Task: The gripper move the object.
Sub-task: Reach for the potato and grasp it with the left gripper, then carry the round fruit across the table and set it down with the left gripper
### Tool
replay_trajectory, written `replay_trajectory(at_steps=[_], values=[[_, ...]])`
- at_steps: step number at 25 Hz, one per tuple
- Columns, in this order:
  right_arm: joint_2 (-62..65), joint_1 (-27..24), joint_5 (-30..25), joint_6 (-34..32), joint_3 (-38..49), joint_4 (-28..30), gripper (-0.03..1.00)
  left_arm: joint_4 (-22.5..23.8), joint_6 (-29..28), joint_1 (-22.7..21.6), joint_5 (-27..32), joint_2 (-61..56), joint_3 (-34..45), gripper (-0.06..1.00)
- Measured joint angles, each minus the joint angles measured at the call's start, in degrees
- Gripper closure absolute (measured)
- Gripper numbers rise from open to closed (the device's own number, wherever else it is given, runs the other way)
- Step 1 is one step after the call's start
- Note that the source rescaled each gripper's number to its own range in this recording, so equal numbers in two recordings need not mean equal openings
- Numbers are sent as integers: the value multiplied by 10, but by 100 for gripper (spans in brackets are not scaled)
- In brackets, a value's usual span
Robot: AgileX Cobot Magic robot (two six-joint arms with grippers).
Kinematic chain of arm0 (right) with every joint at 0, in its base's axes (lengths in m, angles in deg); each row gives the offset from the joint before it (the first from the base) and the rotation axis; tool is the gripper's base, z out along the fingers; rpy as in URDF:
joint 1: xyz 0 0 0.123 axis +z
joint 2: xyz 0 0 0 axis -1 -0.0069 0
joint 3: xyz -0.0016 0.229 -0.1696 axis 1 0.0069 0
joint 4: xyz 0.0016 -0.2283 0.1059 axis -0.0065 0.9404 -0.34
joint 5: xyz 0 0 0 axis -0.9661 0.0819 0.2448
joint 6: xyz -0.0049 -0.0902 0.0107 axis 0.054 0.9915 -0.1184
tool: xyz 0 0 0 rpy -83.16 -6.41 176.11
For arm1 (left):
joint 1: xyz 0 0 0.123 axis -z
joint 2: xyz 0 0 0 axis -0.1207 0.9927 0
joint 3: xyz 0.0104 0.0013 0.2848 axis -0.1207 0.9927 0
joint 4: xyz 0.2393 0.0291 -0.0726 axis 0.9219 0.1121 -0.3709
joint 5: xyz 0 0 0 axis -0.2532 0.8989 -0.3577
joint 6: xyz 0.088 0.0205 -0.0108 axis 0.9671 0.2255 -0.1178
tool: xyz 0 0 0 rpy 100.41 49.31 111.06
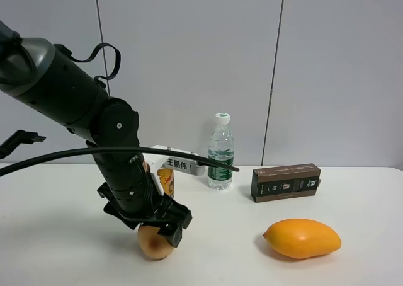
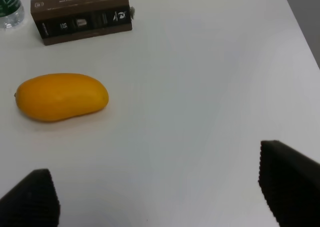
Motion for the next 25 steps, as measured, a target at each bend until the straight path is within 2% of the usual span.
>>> replay_trajectory(at_steps=[4, 6, 11, 16, 25], values=[[0, 0, 0, 0, 0, 0, -3, 0, 0, 0, 0, 0, -1, 74], [0, 0, 0, 0, 0, 0, -3, 0, 0, 0, -1, 0, -2, 87], [0, 0, 0, 0, 0, 0, -3, 0, 0, 0, 5, -11, -3, 92], [0, 0, 0, 0, 0, 0, -3, 0, 0, 2, 9, -79, -10, 93], [0, 0, 0, 0, 0, 0, -3, 18, 0, 16, 35, -100, -105, 94]])
